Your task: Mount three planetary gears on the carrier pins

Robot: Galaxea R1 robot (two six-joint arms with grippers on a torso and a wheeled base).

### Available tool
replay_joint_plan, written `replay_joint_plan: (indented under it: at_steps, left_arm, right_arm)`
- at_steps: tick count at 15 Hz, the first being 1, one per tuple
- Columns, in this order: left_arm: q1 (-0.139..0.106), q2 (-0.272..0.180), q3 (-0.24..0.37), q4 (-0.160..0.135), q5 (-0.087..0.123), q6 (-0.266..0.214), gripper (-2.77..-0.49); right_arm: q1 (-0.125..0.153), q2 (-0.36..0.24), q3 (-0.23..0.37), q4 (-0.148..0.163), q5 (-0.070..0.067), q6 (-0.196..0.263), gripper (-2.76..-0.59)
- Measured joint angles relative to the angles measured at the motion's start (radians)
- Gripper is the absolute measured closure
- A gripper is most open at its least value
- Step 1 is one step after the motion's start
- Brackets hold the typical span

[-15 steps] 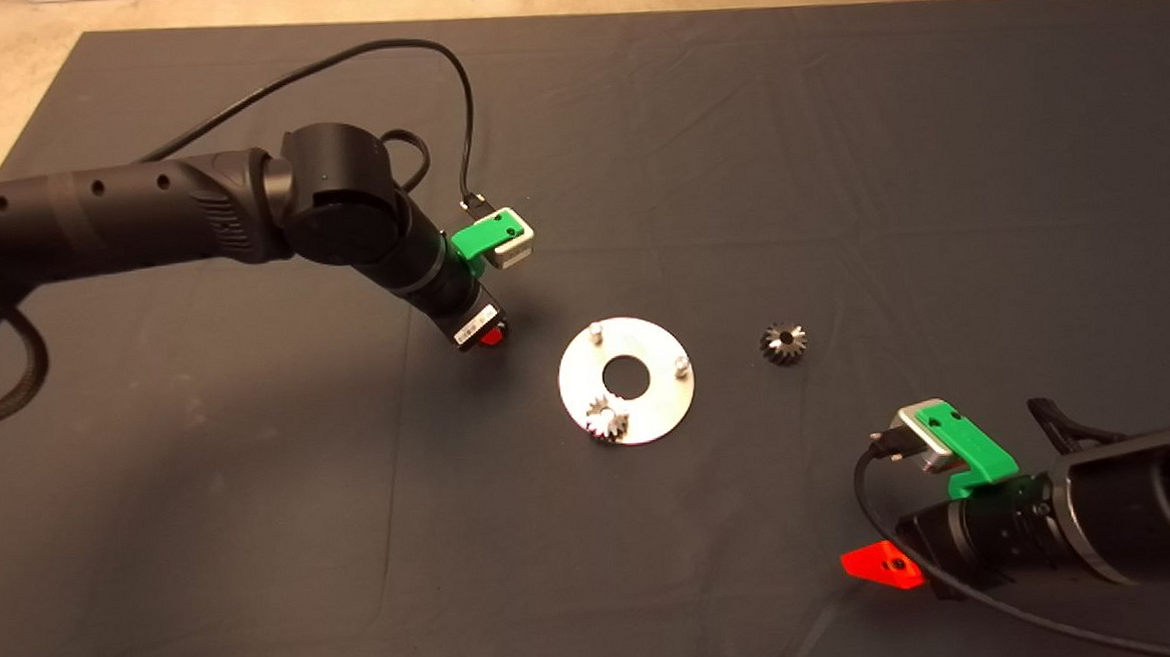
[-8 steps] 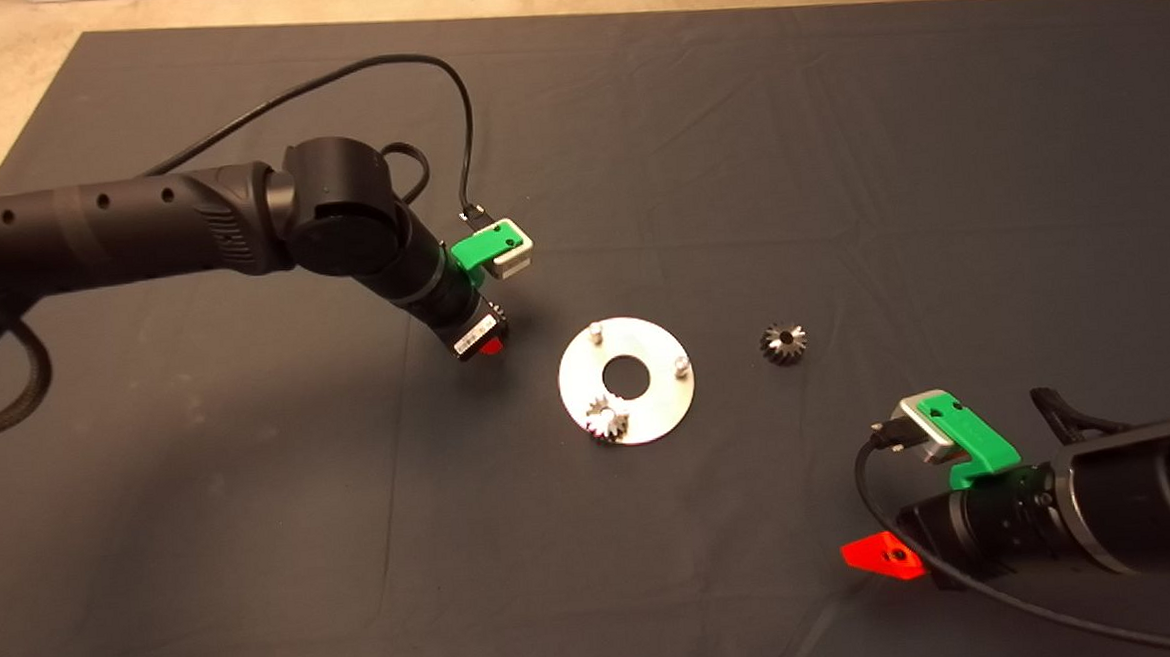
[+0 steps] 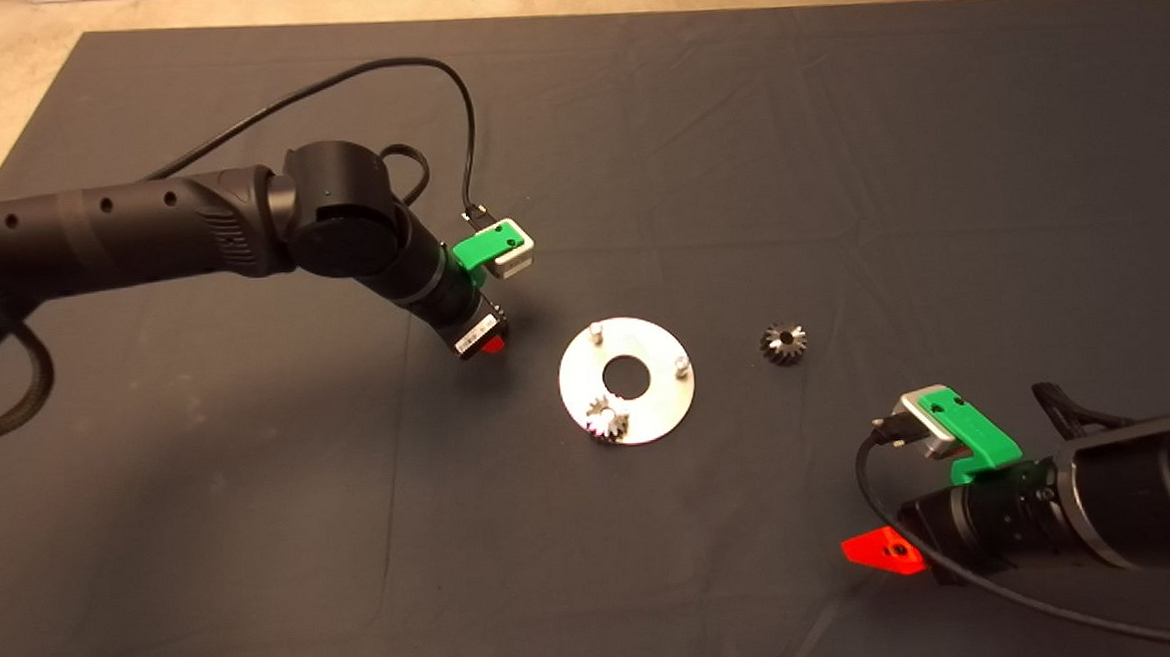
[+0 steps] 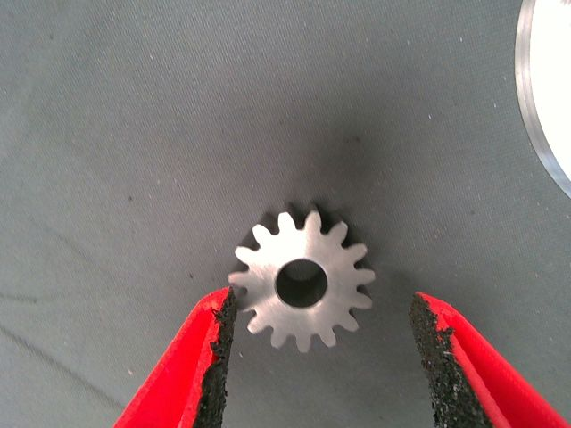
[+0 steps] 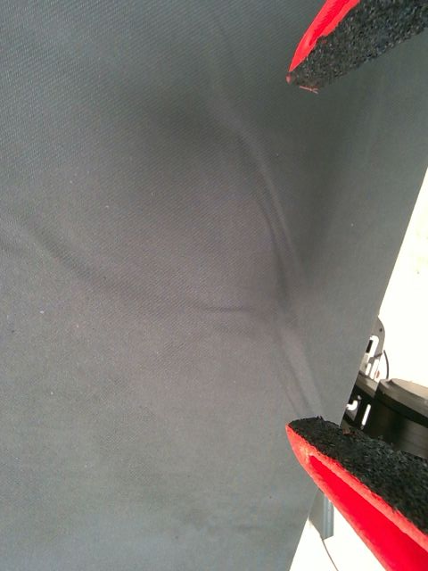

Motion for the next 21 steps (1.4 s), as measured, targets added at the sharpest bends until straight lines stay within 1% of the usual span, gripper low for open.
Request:
replay_joint_plan:
  at_steps: [1, 3, 8, 11, 13, 14, 16, 18, 19, 20, 21]
  left_arm:
    - [0.004, 0.002, -0.007, 0.001, -0.001, 0.000, -1.31]
    - [0.015, 0.005, -0.024, -0.001, -0.001, 0.022, -1.31]
    - [0.017, 0.010, -0.056, -0.001, -0.006, 0.041, -1.31]
    - [0.017, 0.011, -0.061, -0.001, -0.018, 0.042, -1.31]
    - [0.017, 0.011, -0.062, -0.002, -0.019, 0.042, -1.31]
    - [0.017, 0.013, -0.063, -0.002, -0.021, 0.042, -1.27]
    - [0.017, 0.013, -0.063, -0.002, -0.033, 0.042, -1.22]
    - [0.017, 0.013, -0.063, -0.002, -0.038, 0.042, -1.22]
    - [0.017, 0.013, -0.063, -0.002, -0.046, 0.042, -1.22]
    - [0.017, 0.013, -0.064, -0.002, -0.051, 0.042, -1.13]
    - [0.017, 0.013, -0.064, -0.004, -0.051, 0.042, -1.08]
  right_arm:
    - [0.000, 0.000, 0.000, 0.001, 0.000, 0.000, -2.75]
    - [0.000, 0.000, 0.000, 0.004, 0.000, 0.000, -2.75]
    - [0.000, 0.000, 0.000, 0.006, 0.000, 0.000, -2.75]
    - [0.000, 0.000, 0.000, 0.008, 0.000, 0.000, -2.75]
    - [0.000, 0.000, 0.000, 0.008, 0.000, 0.000, -2.75]
    - [0.000, 0.000, 0.000, 0.008, 0.000, 0.000, -2.75]
    - [0.000, -0.003, 0.000, 0.008, 0.000, 0.000, -2.75]
    - [0.000, -0.003, 0.000, 0.009, 0.000, 0.000, -2.75]
    - [0.000, -0.003, 0.000, 0.009, 0.000, 0.000, -2.75]
    - [0.000, -0.003, 0.000, 0.009, 0.000, 0.000, -2.75]
    - [0.000, -0.003, 0.000, 0.009, 0.000, 0.000, -2.75]
